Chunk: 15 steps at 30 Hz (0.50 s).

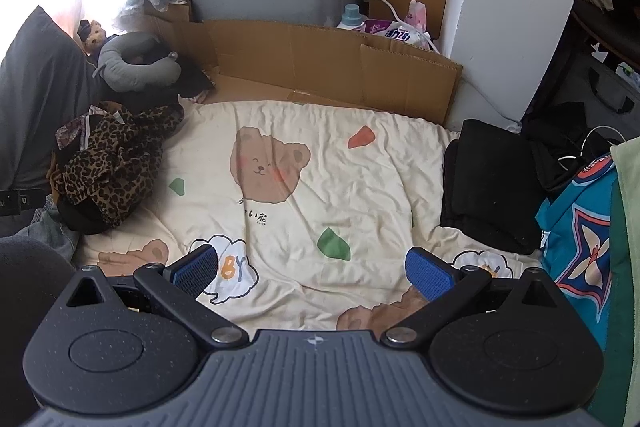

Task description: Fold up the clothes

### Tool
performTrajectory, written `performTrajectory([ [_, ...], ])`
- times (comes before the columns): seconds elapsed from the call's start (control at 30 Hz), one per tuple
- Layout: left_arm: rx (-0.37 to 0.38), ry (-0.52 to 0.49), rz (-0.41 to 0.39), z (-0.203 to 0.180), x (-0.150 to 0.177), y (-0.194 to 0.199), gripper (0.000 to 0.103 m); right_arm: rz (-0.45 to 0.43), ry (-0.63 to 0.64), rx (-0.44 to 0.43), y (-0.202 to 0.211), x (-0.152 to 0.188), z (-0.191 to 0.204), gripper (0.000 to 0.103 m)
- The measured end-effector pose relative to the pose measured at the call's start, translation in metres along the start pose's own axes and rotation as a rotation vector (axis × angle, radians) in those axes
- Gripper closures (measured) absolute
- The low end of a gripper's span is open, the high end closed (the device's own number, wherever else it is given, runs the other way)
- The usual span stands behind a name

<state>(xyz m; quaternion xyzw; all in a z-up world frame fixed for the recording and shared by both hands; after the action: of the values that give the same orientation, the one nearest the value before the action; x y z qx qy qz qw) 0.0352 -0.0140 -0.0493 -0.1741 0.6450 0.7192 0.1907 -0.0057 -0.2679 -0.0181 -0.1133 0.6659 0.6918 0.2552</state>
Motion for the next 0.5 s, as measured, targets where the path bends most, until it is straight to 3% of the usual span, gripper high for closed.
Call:
performTrajectory([
  [0.5,0.044,0.047,0.02,0.013,0.0,-0.005,0.002,-0.014,-0.01,-0.008,0.0,-0.003,-0.001,0.0],
])
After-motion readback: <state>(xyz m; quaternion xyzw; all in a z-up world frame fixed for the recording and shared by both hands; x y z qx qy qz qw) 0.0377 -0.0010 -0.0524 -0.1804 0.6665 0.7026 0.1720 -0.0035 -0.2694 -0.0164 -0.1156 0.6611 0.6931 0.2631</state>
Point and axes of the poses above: each gripper's, at about its wrist camera, not at the fingertips, and y roughly against the way its jaws point, z to its left, x to its underside, the point moved 5 cm from there along -y, roughly the way its jaws point, and after that the axes turned 3 degrees about z, right-handed, at the moved point
